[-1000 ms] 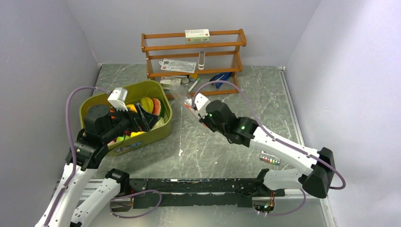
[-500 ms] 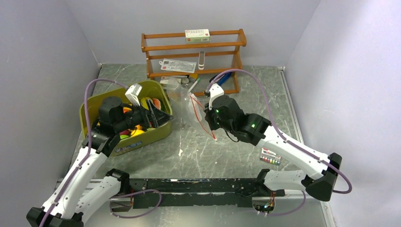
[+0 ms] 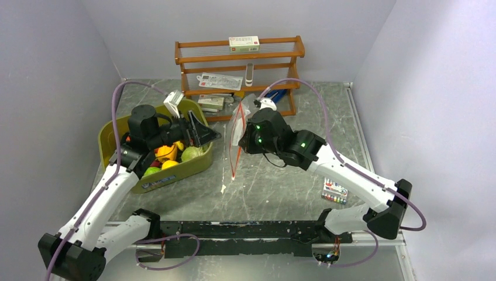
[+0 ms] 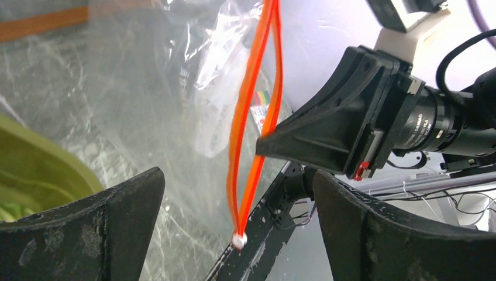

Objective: Place the food in the zip-top bag and seal the zipper
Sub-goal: Pick up the zipper food storage bag at the center of the board, then open the zipper of the food storage bag.

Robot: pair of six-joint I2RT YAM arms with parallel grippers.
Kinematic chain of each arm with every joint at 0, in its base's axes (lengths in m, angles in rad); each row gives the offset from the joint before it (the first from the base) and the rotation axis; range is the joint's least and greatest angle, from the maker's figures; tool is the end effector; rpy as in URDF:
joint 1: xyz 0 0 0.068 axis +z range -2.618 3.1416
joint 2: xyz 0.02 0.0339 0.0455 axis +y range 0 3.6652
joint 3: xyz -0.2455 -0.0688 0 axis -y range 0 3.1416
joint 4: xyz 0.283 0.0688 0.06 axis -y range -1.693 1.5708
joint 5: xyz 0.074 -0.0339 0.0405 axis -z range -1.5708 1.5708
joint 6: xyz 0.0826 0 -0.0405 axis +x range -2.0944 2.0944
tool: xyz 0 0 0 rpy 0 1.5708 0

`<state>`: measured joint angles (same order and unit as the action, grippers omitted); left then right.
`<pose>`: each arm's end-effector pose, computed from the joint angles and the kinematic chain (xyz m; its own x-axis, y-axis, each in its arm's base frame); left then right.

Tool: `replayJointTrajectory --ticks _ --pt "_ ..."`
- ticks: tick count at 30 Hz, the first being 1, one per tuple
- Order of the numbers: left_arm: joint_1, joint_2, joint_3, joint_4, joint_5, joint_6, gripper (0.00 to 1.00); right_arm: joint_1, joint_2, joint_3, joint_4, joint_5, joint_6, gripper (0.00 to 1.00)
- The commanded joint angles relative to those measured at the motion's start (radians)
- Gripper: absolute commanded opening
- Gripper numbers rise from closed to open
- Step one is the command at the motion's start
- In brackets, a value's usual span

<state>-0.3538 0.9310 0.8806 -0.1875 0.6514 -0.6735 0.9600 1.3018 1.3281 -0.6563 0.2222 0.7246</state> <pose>0.2592 -0.1491 0.3232 -0.6894 -0.2741 -0.6705 0.5095 0.4744 -0.7178 0.2219 0.2853 0.3265 -0.7149 0.1061 -0.6911 -0.2979 0.8480 0.4384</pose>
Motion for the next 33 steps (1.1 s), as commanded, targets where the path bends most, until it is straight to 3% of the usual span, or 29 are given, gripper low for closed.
replayJointTrajectory --ticks 1,7,14,17,18,21,23,29,33 --pt "-0.030 0.053 0.087 0.110 0.064 0.025 0.96 0.004 -0.059 -0.007 0.095 -0.014 0.128 0.00" --pt "-0.111 0.115 0.106 0.086 -0.054 0.078 0.96 0.004 -0.108 -0.061 0.170 -0.007 0.155 0.00" --pt "-0.154 0.108 0.087 0.076 -0.158 0.104 0.97 0.004 -0.075 -0.013 0.125 -0.018 0.143 0.00" --pt "-0.164 0.108 0.086 0.061 -0.168 0.123 0.79 0.005 -0.098 -0.041 0.169 -0.034 0.151 0.00" --pt "-0.169 0.110 0.087 0.054 -0.171 0.126 0.77 0.004 -0.104 -0.047 0.171 -0.032 0.156 0.00" --pt "-0.180 0.116 0.104 0.017 -0.183 0.132 0.89 0.003 -0.114 -0.064 0.174 -0.023 0.165 0.00" --pt "-0.188 0.120 0.114 -0.006 -0.184 0.135 0.92 0.004 -0.117 -0.079 0.179 -0.023 0.172 0.00" --pt "-0.211 0.128 0.104 0.025 -0.132 0.118 0.84 0.003 -0.099 -0.087 0.191 -0.047 0.185 0.00" --pt "-0.221 0.130 0.095 0.002 -0.178 0.144 0.78 0.003 -0.090 -0.083 0.193 -0.060 0.180 0.00"
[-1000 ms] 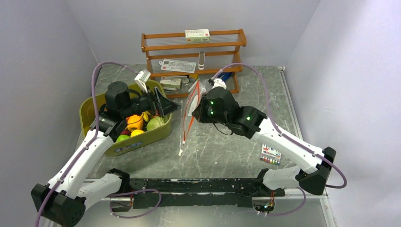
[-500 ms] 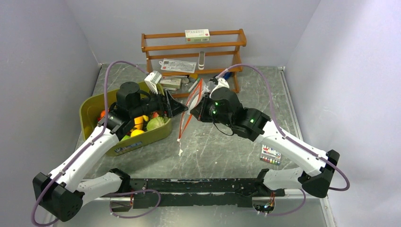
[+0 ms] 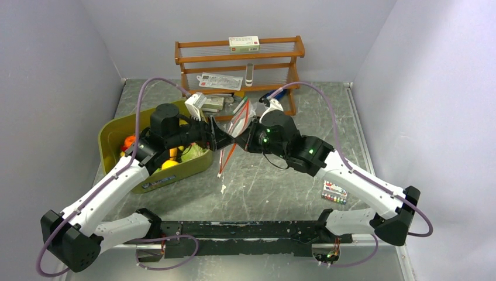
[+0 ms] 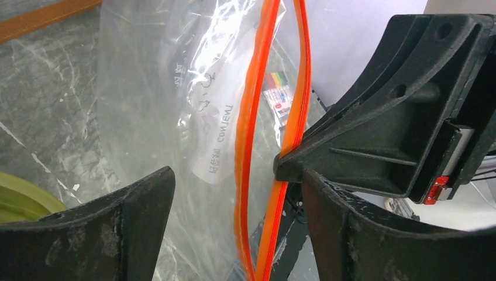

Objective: Place the food in the zip-top bag and seal the zipper
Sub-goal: Open the zipper of the food storage bag.

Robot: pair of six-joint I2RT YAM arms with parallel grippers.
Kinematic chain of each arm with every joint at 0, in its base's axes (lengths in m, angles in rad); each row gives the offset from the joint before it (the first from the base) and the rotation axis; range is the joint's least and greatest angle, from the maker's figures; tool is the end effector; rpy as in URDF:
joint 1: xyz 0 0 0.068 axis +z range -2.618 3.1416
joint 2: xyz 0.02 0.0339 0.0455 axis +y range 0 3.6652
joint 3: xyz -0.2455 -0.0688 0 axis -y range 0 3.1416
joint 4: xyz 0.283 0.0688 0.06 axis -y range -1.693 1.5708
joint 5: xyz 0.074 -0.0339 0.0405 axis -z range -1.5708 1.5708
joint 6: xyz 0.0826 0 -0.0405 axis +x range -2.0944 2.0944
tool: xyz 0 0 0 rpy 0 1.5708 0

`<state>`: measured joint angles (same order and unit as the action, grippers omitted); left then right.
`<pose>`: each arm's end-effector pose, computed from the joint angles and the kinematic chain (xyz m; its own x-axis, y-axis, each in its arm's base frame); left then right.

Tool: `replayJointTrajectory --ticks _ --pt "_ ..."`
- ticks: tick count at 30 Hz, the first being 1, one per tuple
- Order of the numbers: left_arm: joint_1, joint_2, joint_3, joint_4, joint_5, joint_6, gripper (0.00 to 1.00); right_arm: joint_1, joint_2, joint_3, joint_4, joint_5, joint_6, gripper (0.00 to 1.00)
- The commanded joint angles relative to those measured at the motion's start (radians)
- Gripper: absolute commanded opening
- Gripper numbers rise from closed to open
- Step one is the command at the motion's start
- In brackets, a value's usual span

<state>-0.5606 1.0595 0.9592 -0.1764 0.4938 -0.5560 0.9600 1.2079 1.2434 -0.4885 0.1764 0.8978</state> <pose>0.2575 -0.2079 0.3189 -0.6474 -0.1423 -0.7487 0.6035 0.5042 -0.6177 0.2144 0.2810 0.3450 -0.7163 0.3191 -0.6205 -0.2500 0.7129 0.6552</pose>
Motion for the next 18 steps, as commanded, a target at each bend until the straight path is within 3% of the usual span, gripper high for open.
replayJointTrajectory --ticks 1,9,13,15,18 --pt "-0.016 0.005 0.019 -0.028 -0.043 0.040 0.76 0.003 0.002 0.001 0.024 -0.008 0.004 0.00" --pt "-0.032 0.020 0.025 -0.084 -0.236 0.136 0.57 0.002 -0.037 -0.040 0.023 0.005 -0.038 0.00" --pt "-0.032 0.009 -0.001 -0.028 -0.215 0.151 0.37 0.002 -0.054 -0.060 0.005 0.005 -0.059 0.00" --pt "-0.033 0.005 -0.018 0.002 -0.196 0.153 0.35 0.002 -0.060 -0.077 0.017 0.001 -0.065 0.00" --pt "-0.033 0.010 -0.047 0.044 -0.155 0.144 0.46 0.001 -0.062 -0.100 0.054 -0.019 -0.081 0.00"
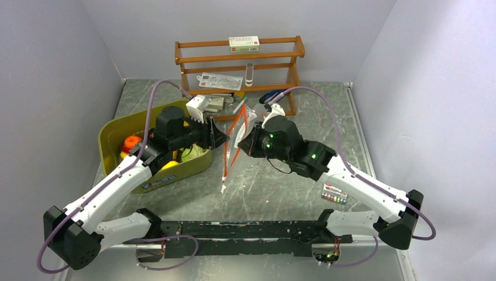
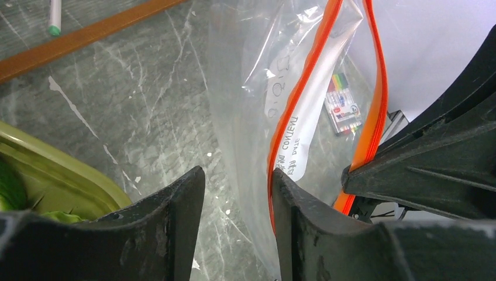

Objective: Place the food in the zip-top bag and seal the zipper
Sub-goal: Open the zipper of the food storage bag.

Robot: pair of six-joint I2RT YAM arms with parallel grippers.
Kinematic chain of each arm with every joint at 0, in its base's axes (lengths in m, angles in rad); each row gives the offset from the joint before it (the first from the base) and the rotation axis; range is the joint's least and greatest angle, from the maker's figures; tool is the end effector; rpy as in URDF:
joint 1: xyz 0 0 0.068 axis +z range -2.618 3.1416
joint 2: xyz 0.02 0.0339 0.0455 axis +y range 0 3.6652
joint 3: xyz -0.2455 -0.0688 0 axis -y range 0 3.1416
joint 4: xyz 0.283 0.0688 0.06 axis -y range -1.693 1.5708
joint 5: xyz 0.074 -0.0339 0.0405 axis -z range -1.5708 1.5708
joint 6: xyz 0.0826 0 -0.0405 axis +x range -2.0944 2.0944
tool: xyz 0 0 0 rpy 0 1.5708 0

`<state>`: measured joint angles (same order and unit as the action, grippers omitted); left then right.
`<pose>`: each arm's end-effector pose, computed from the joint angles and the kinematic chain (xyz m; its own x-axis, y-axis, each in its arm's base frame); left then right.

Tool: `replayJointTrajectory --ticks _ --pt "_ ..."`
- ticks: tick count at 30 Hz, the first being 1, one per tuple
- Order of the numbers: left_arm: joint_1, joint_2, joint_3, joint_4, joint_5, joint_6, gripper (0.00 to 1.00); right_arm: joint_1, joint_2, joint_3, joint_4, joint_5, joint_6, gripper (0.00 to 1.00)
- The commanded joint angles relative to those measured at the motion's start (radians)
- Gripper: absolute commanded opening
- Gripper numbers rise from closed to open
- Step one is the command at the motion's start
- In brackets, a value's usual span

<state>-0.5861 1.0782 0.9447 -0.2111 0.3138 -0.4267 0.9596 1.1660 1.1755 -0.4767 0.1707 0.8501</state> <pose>0.2658 -0.2071 0.3001 -0.5741 -0.0913 -0.8137 0.5828 0.6524 -0.4845 0.2092 0.2741 0.3319 -0.7115 0.2748 -0.6467 -0.2810 0.7323 0.6203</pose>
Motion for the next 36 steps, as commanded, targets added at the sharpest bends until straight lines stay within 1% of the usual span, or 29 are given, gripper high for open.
replayJointTrajectory --ticks 1,4,8,10,13,14,15,16,17,18,19,22,24,26,28,29,31,35,36 --pt "-0.008 -0.004 -0.039 0.087 0.038 0.009 0.47 0.002 -0.018 -0.035 0.054 -0.023 -0.038 0.00" --pt "-0.012 0.016 -0.056 0.119 0.058 -0.019 0.52 0.001 -0.008 -0.036 0.073 -0.043 -0.043 0.00" --pt "-0.031 0.051 -0.055 0.136 0.033 -0.030 0.53 0.002 0.009 -0.031 0.086 -0.052 -0.046 0.00" --pt "-0.037 0.074 -0.049 0.136 0.021 -0.033 0.56 0.001 0.015 -0.032 0.093 -0.057 -0.051 0.00" --pt "-0.044 0.106 -0.030 0.132 0.034 -0.040 0.57 0.000 0.028 -0.028 0.090 -0.055 -0.066 0.00" --pt "-0.048 0.114 -0.030 0.137 0.041 -0.041 0.56 0.002 0.031 -0.029 0.083 -0.048 -0.068 0.00" --pt "-0.052 0.116 -0.031 0.145 0.045 -0.040 0.51 0.002 0.033 -0.031 0.076 -0.042 -0.068 0.00" --pt "-0.055 0.116 -0.037 0.153 0.042 -0.038 0.38 0.001 0.034 -0.033 0.070 -0.039 -0.071 0.00" --pt "-0.058 0.112 -0.040 0.156 0.028 -0.035 0.23 0.001 0.032 -0.034 0.065 -0.036 -0.077 0.00" --pt "-0.062 0.105 -0.041 0.149 0.000 -0.030 0.12 0.000 0.029 -0.035 0.053 -0.025 -0.080 0.00" --pt "-0.063 0.097 -0.041 0.134 -0.029 -0.025 0.08 -0.001 0.023 -0.036 0.036 -0.004 -0.079 0.00" --pt "-0.063 0.058 -0.031 0.080 -0.113 -0.012 0.07 -0.003 0.001 -0.040 -0.040 0.102 -0.064 0.00" --pt "-0.063 0.026 -0.031 0.058 -0.163 -0.008 0.07 -0.015 -0.007 -0.021 -0.147 0.179 -0.032 0.00" --pt "-0.063 -0.005 -0.042 0.059 -0.245 -0.015 0.07 -0.027 -0.023 -0.005 -0.225 0.248 0.020 0.00" --pt "-0.063 -0.012 -0.040 0.054 -0.314 -0.009 0.07 -0.029 -0.059 -0.022 -0.249 0.298 0.071 0.00" --pt "-0.063 -0.007 -0.027 0.049 -0.331 -0.002 0.07 -0.029 -0.080 -0.038 -0.244 0.309 0.092 0.00" --pt "-0.063 0.020 0.010 0.030 -0.315 0.002 0.07 -0.030 -0.128 -0.084 -0.207 0.312 0.122 0.00" --pt "-0.064 0.073 0.054 0.013 -0.215 -0.037 0.07 -0.030 -0.193 -0.200 -0.022 0.241 0.135 0.00" --pt "-0.064 0.078 0.051 0.022 -0.206 -0.050 0.07 -0.030 -0.197 -0.223 0.034 0.225 0.145 0.02"
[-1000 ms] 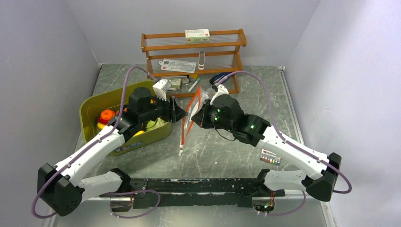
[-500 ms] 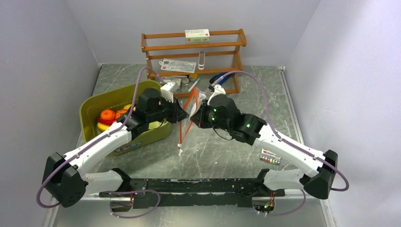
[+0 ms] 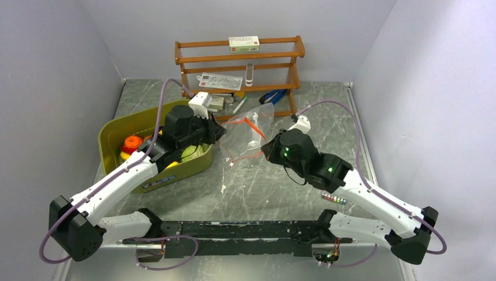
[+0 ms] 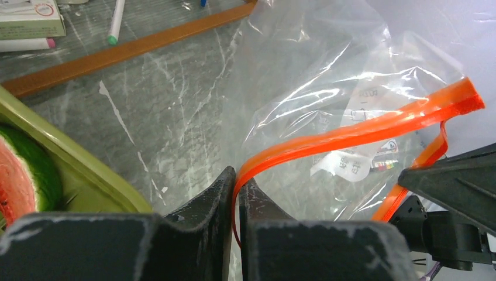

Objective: Place the food in the zip-top bag and seal the zipper
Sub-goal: Open the zipper of the food storage bag.

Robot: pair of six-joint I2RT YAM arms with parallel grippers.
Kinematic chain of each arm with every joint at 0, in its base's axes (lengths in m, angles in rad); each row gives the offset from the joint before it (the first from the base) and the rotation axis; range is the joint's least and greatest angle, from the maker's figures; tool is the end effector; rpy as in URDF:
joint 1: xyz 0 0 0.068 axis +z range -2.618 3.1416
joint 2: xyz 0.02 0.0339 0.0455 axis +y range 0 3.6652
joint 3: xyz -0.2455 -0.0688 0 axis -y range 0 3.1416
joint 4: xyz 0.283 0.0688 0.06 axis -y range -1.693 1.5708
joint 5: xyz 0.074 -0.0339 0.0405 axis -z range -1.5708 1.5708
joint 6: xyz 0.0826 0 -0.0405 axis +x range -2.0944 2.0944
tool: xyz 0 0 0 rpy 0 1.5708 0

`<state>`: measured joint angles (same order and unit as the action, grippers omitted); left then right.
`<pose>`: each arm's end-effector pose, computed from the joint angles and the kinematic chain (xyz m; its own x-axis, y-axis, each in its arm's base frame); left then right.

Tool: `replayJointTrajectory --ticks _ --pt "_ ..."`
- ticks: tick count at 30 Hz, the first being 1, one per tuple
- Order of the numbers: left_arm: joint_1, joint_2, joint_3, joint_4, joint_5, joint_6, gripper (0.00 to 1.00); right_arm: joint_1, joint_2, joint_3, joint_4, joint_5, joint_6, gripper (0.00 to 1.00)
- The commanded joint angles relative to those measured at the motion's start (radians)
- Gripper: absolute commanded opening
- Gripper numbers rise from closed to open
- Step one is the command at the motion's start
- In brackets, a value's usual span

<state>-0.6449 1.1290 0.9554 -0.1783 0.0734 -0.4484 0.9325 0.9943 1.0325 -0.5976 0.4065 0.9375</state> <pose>0.2768 -0.2158 0.2917 -0.5320 -0.1409 -0.8350 0.4704 0.7708 -0.4297 0.2012 0.2164 0.3106 -0.6208 0.4059 -0.6707 -0.0635 0.8267 0.5590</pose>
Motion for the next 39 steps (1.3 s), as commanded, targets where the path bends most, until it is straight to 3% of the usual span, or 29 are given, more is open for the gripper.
replayJointTrajectory --ticks 1,7,11,23,33,39 --pt "-0.005 0.029 0.032 0.002 0.036 -0.043 0.07 -0.002 -0.021 -0.095 0.191 -0.024 0.069 0.07" --pt "-0.006 0.034 0.007 0.057 0.038 -0.111 0.07 -0.002 0.052 -0.095 0.345 -0.019 0.103 0.43" --pt "-0.006 0.065 0.047 0.040 0.067 -0.131 0.07 -0.001 0.098 -0.073 0.372 0.005 0.126 0.53" --pt "-0.006 0.083 0.034 0.062 0.074 -0.144 0.07 0.000 0.151 -0.065 0.458 -0.061 0.125 0.59" --pt "-0.006 0.080 0.048 0.053 0.050 -0.130 0.07 0.000 0.188 0.018 0.382 -0.045 0.148 0.64" --pt "-0.006 0.072 0.050 0.061 0.083 -0.148 0.07 0.001 0.247 0.045 0.346 0.004 0.133 0.60"
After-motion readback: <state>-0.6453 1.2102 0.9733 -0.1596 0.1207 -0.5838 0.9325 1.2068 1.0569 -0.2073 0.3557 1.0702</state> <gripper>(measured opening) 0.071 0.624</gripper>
